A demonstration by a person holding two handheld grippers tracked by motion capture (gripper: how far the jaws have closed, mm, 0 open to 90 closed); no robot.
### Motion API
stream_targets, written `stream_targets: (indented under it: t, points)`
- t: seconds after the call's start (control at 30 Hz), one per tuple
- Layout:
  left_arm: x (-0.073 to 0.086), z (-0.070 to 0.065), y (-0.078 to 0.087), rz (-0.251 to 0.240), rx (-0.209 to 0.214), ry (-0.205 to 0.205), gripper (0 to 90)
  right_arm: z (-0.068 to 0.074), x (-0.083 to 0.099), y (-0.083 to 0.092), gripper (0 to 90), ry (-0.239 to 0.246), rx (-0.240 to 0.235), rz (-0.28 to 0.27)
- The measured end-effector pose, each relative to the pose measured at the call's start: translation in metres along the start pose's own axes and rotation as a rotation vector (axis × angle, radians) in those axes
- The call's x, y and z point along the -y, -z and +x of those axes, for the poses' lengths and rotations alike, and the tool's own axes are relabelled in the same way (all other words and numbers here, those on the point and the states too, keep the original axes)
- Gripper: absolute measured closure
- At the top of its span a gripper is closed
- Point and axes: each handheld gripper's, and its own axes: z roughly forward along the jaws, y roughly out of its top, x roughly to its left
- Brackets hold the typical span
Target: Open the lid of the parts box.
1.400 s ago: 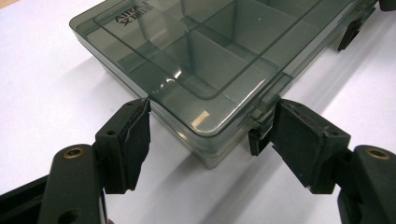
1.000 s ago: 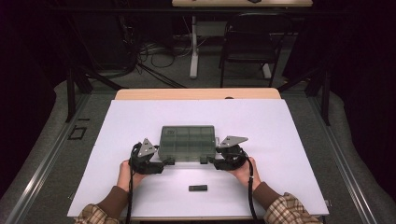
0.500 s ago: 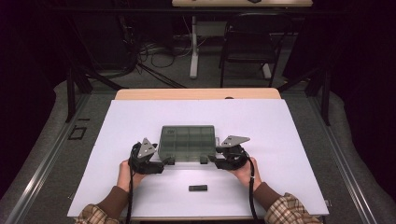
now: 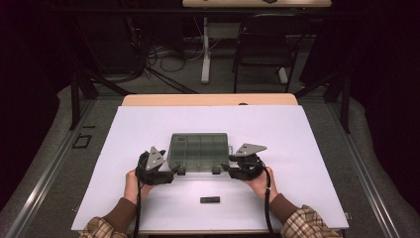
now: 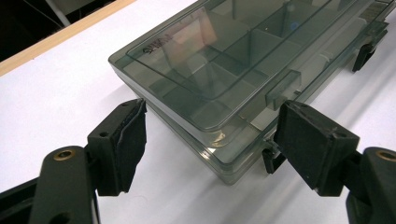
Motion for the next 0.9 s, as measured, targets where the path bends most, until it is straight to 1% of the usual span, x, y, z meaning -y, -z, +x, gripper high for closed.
stream_targets:
  t: [0.07,0.13,0.23,0.27,0.43,0.53,0.7,0.77,0.8,0.83,0.9]
  points:
    - [-0.0003,-0.0005,0.0000,0.000,-0.007,-0.003,24.3,0.0004,-0.0005,0.0007,54.4,0.004,0.002,-0.008]
    - [-0.0005,-0.0012,0.0006,-0.005,-0.017,-0.008,24.3,0.0006,-0.0010,0.0016,54.4,0.006,0.001,-0.003]
    - [-0.0009,-0.0022,0.0012,-0.020,-0.027,-0.012,25.1,0.0004,-0.0018,0.0025,54.5,0.004,0.002,-0.014]
    - [-0.0009,-0.0028,0.0014,-0.025,-0.036,-0.014,25.9,0.0002,-0.0019,0.0026,54.6,0.002,0.001,-0.022]
    - [-0.0020,-0.0049,0.0032,-0.045,-0.065,-0.032,28.4,0.0001,-0.0023,0.0031,54.6,0.004,0.004,-0.022]
    - [-0.0023,-0.0056,0.0044,-0.057,-0.074,-0.037,30.2,0.0005,-0.0029,0.0036,54.6,0.005,0.008,-0.027]
    - [-0.0025,-0.0071,0.0049,-0.074,-0.097,-0.046,35.8,-0.0001,-0.0039,0.0046,54.2,0.009,0.011,-0.035]
    - [-0.0026,-0.0080,0.0050,-0.076,-0.100,-0.055,37.9,-0.0007,-0.0038,0.0045,52.2,0.015,0.017,-0.035]
    - [-0.0026,-0.0086,0.0049,-0.078,-0.101,-0.056,38.7,-0.0012,-0.0038,0.0044,51.4,0.022,0.023,-0.034]
    - [-0.0027,-0.0089,0.0050,-0.080,-0.099,-0.057,39.9,-0.0016,-0.0038,0.0042,48.6,0.023,0.036,-0.034]
    - [-0.0028,-0.0094,0.0053,-0.082,-0.099,-0.057,41.5,-0.0019,-0.0039,0.0043,47.0,0.034,0.047,-0.034]
